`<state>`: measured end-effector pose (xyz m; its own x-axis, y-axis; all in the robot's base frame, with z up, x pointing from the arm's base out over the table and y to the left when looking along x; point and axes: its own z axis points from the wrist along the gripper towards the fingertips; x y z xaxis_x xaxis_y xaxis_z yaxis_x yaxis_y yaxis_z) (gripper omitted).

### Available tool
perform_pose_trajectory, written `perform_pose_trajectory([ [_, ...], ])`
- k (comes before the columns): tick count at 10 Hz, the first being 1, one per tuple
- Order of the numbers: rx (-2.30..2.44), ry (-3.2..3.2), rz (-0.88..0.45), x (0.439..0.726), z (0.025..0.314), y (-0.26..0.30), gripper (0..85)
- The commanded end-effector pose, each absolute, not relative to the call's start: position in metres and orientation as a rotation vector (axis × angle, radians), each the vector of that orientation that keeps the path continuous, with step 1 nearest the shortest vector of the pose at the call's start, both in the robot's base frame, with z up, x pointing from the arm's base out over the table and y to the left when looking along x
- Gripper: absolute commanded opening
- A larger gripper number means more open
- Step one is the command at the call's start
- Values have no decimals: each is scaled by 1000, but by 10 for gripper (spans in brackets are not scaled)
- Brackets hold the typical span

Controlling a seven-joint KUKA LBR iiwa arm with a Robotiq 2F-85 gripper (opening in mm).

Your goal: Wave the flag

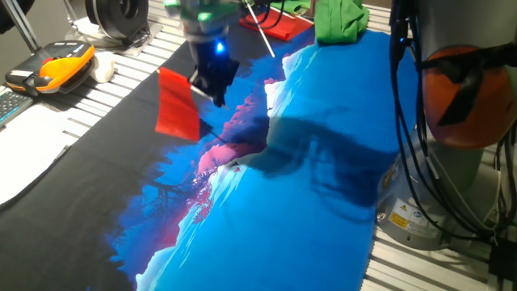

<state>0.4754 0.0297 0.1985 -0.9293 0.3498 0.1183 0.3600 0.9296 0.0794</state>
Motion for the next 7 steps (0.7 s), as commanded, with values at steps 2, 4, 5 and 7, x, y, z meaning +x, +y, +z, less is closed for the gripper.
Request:
perform_pose_trajectory([
  [2, -528, -2997, -140, 473, 242, 19, 0],
  [4, -486, -3018, -109, 471, 245, 12, 0],
  [5, -418, -3029, -75, 472, 246, 8, 0],
  [7, -248, -3033, -87, 473, 248, 1, 0],
])
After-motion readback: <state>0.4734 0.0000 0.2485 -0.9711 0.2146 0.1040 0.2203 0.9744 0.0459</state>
